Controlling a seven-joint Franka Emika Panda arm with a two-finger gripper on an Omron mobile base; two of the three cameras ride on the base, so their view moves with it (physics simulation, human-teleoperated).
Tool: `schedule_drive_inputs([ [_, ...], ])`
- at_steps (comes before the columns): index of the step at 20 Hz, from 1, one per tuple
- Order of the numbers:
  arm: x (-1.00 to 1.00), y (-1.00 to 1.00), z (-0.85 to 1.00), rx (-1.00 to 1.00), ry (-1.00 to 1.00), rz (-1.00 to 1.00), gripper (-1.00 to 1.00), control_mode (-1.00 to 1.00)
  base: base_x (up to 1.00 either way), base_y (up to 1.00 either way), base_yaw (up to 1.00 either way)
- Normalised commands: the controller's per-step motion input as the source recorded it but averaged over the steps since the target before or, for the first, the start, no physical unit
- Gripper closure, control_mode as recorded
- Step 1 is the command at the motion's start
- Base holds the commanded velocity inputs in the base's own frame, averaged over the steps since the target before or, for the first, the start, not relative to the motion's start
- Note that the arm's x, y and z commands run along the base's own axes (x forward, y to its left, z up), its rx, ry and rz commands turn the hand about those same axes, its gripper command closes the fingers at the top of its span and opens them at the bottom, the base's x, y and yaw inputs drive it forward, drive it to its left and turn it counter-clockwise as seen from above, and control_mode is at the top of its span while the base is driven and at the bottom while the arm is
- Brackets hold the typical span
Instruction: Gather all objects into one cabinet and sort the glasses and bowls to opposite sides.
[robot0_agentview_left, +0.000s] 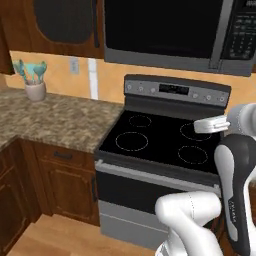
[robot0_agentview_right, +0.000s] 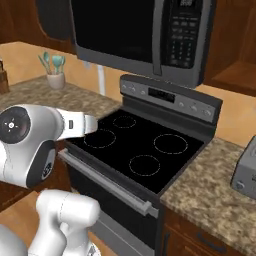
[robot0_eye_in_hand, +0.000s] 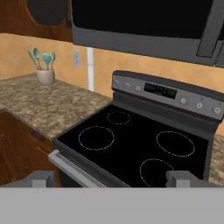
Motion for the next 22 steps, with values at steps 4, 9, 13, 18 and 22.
schedule_drive_inputs([
  [4, 0.00, 0.00, 0.00, 0.00, 0.00, 0.00, -1.00, 1.00, -0.33, -0.92, -0.57],
  [9, 0.00, 0.00, 0.00, 0.00, 0.00, 0.00, -1.00, 1.00, -0.07, -0.77, -0.57],
  [13, 0.00, 0.00, 0.00, 0.00, 0.00, 0.00, -1.00, 1.00, -0.02, -0.43, -0.31],
  [18, 0.00, 0.00, 0.00, 0.00, 0.00, 0.00, -1.00, 1.00, 0.00, 0.00, -0.40],
  [22, 0.00, 0.00, 0.00, 0.00, 0.00, 0.00, -1.00, 1.00, 0.06, 0.00, -0.37],
])
